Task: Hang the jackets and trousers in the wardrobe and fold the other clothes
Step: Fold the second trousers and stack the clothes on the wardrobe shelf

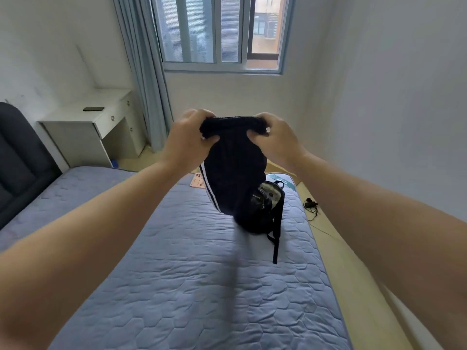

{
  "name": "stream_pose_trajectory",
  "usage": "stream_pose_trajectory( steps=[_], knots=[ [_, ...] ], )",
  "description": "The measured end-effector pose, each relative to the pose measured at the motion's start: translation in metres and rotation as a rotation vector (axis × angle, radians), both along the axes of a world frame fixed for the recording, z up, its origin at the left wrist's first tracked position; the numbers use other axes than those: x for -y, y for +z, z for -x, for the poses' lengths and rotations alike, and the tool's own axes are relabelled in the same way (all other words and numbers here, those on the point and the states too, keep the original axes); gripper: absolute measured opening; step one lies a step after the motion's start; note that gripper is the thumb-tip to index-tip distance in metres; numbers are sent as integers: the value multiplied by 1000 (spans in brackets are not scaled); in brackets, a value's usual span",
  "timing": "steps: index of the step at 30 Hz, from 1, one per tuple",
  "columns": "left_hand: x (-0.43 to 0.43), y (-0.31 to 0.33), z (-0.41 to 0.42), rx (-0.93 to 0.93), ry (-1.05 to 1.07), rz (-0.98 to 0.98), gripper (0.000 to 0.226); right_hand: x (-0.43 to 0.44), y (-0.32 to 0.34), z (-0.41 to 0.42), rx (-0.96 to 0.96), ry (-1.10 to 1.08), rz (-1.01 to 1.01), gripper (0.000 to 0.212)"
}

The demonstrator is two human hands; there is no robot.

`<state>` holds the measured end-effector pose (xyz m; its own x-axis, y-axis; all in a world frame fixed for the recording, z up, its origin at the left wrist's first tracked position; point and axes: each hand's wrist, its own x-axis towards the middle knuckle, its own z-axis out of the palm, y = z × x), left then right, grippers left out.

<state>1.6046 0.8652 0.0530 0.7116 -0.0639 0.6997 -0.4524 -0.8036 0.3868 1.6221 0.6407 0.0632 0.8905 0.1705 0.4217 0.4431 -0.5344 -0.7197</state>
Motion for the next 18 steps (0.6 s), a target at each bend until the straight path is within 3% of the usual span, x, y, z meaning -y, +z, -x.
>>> stream_pose_trajectory(
  steps=[5,11,15,18],
  knots=[
    [-3,-73,64,-150,-33,-24,49,8,-62,61,-165,39,251,24],
    [1,-188,176,-527,-63,-52,32,9,-178,168,-426,133,439,20],
    [14,-258,262,-777,-12,-117,28,14,-250,251,-435,159,813,25],
    [27,-296,324,-920,25,-226,30,20,-293,317,-435,222,948,27]
  ],
)
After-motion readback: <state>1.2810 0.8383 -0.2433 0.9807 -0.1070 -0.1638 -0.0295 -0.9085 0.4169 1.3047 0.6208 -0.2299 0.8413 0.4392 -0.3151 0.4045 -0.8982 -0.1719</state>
